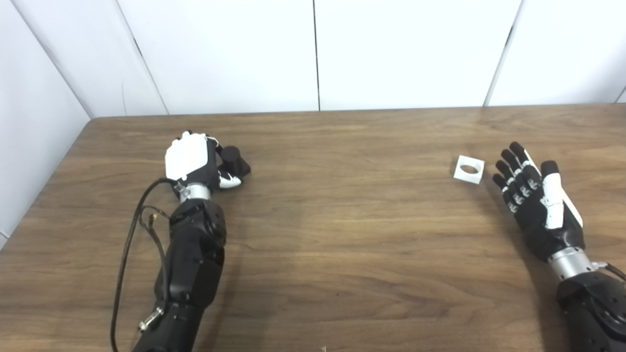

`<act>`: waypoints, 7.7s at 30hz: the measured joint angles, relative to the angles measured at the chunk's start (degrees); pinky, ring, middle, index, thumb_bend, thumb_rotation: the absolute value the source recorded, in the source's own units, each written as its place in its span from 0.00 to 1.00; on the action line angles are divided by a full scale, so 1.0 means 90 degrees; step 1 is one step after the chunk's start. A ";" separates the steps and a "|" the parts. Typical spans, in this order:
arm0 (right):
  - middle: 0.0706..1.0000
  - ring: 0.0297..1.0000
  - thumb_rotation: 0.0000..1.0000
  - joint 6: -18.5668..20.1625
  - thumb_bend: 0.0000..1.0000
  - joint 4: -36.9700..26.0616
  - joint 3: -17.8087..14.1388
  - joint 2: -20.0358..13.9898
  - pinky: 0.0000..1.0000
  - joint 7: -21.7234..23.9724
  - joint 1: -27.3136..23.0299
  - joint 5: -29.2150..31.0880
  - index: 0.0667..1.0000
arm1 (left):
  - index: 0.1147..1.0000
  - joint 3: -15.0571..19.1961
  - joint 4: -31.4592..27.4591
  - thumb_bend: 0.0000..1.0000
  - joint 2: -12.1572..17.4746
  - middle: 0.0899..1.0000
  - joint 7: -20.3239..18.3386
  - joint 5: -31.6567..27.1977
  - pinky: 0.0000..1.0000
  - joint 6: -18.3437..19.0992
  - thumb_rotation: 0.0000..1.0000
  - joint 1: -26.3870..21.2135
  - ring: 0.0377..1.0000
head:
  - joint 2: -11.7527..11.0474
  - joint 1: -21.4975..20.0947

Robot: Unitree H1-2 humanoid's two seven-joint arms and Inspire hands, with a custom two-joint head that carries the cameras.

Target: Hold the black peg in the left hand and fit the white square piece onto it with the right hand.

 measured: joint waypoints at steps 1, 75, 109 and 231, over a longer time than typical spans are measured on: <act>1.00 1.00 0.98 0.0000 0.60 0.0000 0.0005 -0.0001 1.00 -0.0004 0.0000 -0.0019 1.00 | 0.42 -0.0025 -0.0053 0.52 -0.0001 0.87 0.0003 -0.0015 1.00 0.0002 0.06 0.0038 1.00 | 0.0000 -0.0019; 1.00 1.00 0.98 0.0223 0.57 -0.0358 0.0095 0.0192 1.00 -0.0376 0.0167 -0.0340 1.00 | 0.43 -0.2245 -0.3452 0.52 -0.0381 0.90 -0.1017 -0.0090 1.00 -0.0825 0.06 0.2510 1.00 | 0.0088 -0.0684; 1.00 1.00 0.83 0.0452 0.67 -0.0455 0.0079 0.0172 1.00 -0.0394 0.0167 -0.0272 1.00 | 0.42 -0.2222 -0.3447 0.52 -0.0398 0.90 -0.1139 -0.0227 1.00 -0.1062 0.06 0.2524 1.00 | 0.0098 -0.0820; 1.00 1.00 0.39 0.0922 0.88 0.1499 0.3275 -0.1961 1.00 0.0508 -0.2983 -0.6447 0.73 | 0.42 -0.2143 -0.3452 0.52 -0.0469 0.91 -0.1087 -0.0147 1.00 -0.1120 0.06 0.2609 1.00 | 0.0000 -0.1104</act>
